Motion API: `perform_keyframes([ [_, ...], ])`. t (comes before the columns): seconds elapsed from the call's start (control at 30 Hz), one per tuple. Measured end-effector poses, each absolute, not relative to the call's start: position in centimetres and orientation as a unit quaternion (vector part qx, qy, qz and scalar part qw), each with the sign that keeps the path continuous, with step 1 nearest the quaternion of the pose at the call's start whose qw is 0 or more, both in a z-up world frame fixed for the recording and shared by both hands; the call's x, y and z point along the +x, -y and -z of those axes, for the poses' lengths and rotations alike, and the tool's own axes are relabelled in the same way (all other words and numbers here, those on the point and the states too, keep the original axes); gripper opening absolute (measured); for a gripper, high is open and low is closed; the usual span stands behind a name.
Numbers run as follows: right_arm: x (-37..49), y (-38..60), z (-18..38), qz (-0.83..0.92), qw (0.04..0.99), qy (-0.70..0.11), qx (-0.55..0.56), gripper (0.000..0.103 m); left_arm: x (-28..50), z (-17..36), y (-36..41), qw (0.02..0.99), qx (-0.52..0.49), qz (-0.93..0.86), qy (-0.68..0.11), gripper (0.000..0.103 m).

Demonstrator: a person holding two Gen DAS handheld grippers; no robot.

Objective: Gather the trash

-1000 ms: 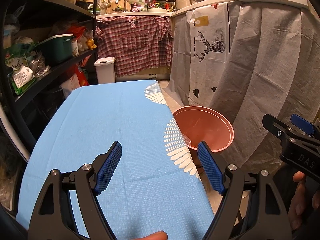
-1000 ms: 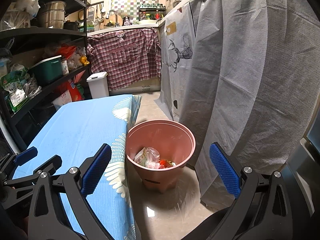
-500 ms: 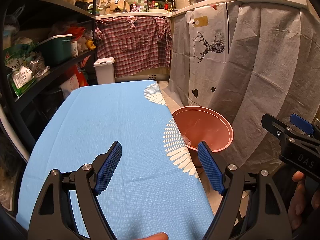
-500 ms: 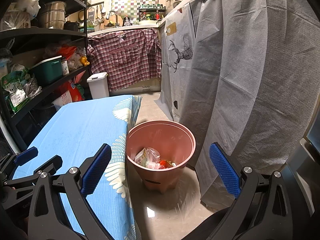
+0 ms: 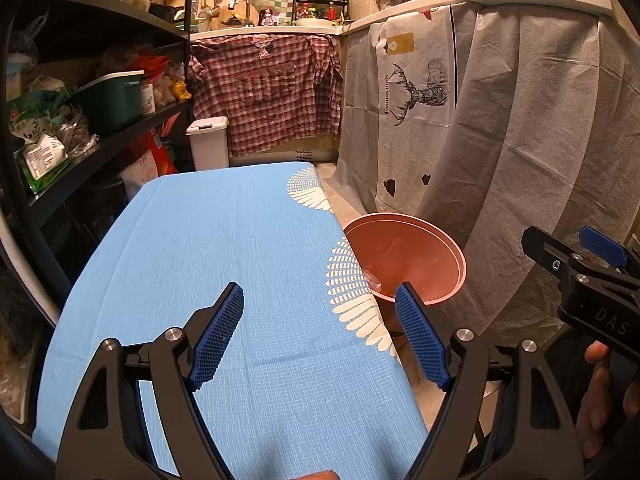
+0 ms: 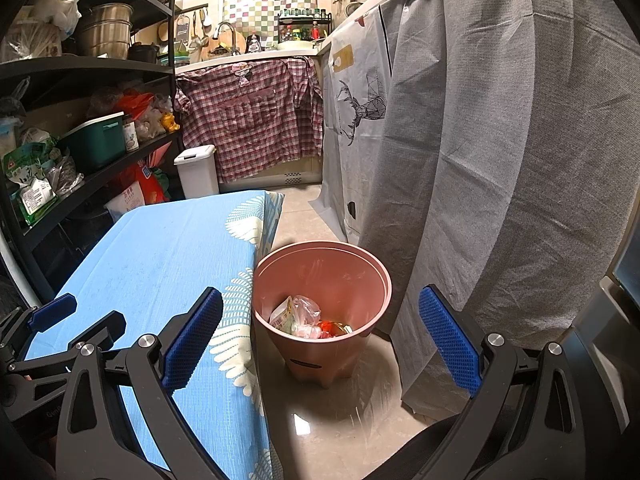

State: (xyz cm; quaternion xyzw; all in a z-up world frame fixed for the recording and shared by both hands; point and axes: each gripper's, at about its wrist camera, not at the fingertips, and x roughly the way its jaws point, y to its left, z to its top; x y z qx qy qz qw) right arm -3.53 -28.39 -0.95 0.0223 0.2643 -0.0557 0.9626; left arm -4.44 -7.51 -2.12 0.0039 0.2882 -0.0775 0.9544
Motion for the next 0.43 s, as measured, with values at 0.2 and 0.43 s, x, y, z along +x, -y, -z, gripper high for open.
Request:
perform_keyframes([
  [0.2, -3.53, 28.39, 0.98, 0.056, 0.963, -0.264, 0.023, 0.097, -4.42, 2.0, 7.54, 0.955, 0.006, 0.076, -0.286, 0.076],
  [0.43, -3.54, 28.38, 1.02, 0.056, 0.963, -0.264, 0.023, 0.097, -4.35, 2.07, 7.45, 0.954, 0.004, 0.076, -0.29, 0.076],
])
